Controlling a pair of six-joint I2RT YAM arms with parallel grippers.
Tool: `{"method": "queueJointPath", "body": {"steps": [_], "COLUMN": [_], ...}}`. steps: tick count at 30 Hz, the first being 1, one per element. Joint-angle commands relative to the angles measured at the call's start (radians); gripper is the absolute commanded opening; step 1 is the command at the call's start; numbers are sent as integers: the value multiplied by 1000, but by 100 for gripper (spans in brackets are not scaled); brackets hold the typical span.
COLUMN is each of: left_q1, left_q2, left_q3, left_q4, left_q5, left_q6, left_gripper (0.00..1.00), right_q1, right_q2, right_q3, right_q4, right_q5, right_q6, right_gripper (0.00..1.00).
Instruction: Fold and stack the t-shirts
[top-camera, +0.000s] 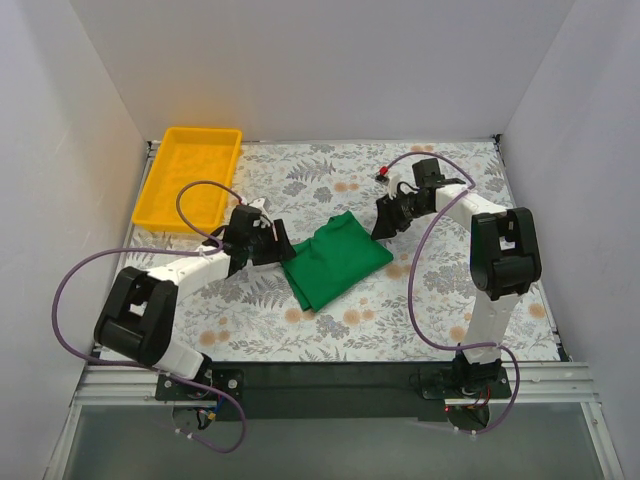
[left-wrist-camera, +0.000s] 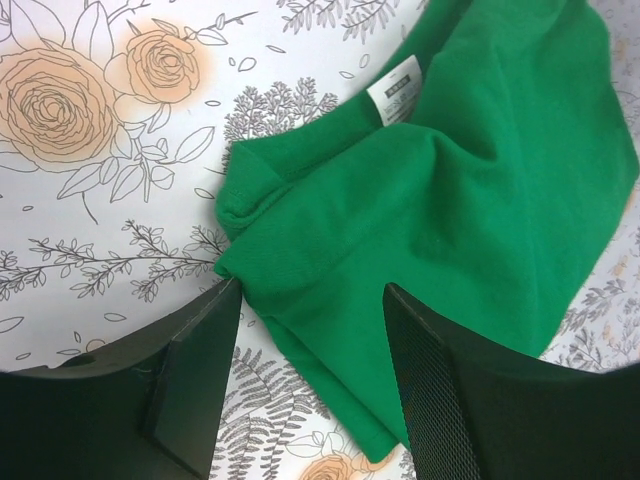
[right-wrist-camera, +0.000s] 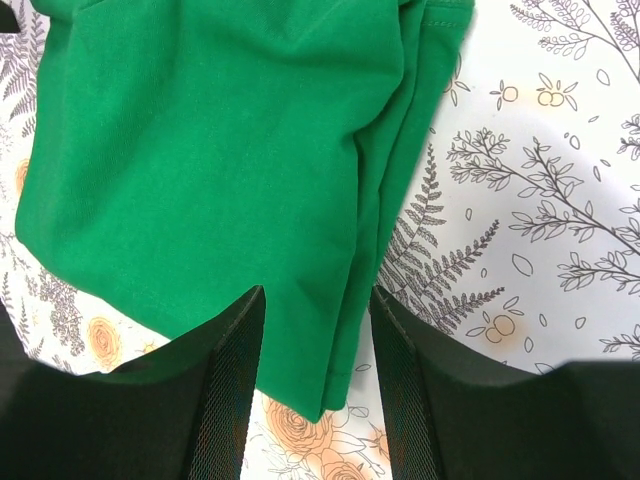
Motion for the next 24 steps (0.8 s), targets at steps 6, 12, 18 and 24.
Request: {"method": "queueJointPath", "body": {"steps": [6, 12, 18, 24], "left_q1": [2, 4, 2, 7], "left_q2": [36, 67, 67, 53], "left_q3": [55, 57, 44, 35], "left_q4": [-28, 1, 32, 41], "left_q5": [-50, -39, -38, -54], "left_q6": [-18, -53, -70, -78], "left_gripper": [56, 42, 19, 0], "right_q1": [-28, -54, -62, -63], "right_q2": [-21, -43, -37, -11], "right_q3": [-31, -64, -89, -91], "right_q4": [-10, -19, -18, -19], "right_q5": [-52, -66, -80, -109], "right_q6": [-10, -6, -1, 10], "right_gripper": [53, 52, 52, 48]}}
